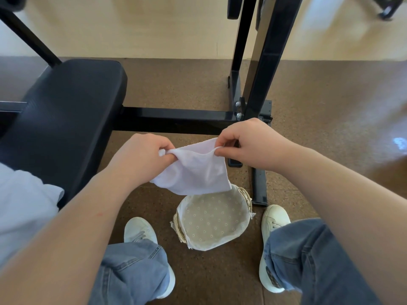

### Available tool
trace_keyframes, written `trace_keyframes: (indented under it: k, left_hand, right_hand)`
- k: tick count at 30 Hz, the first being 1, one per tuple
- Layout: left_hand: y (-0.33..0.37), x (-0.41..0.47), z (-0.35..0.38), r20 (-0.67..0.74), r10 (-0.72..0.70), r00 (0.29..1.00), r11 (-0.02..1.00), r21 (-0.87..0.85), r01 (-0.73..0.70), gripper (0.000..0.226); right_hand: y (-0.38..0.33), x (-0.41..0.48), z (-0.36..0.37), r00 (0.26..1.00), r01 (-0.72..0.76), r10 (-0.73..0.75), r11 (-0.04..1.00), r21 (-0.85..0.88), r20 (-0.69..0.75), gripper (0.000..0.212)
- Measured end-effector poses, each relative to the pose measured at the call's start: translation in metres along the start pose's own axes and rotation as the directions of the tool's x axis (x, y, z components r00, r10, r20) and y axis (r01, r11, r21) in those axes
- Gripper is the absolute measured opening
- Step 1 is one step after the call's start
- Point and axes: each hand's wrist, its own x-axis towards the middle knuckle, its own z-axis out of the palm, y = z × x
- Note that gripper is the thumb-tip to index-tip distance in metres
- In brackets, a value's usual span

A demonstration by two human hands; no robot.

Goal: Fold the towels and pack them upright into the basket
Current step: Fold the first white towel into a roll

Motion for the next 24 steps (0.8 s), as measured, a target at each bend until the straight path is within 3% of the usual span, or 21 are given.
trace_keyframes:
  k: [8,17,24]
  left_hand:
    - [0.0009,-0.0007,-0.0014,0.002,0.003,1.0,1.0,0.01,-0.004,0.007]
    - [0.0037,0.0003,0.0001,0.012,-0.002,1.0,1.0,0.014,0.002,0.006]
    - [0.0021,0.0004,0.0,0.01,-0.002,1.0,1.0,0.019,0.001,0.007]
  right_hand:
    - [-0.0015,-0.001,-0.0001,0.997,0.043,-0.048,0.996,-0.078,-0.064,0.023]
    - [-0.0027,-0.003,-0.0001,0.995,-0.031,0.04,0.996,0.089,-0.092,0.013]
    - [-0.0039,-0.0007,0.0029,0.994,-0.088,0.093,0.991,0.098,-0.051,0.039]
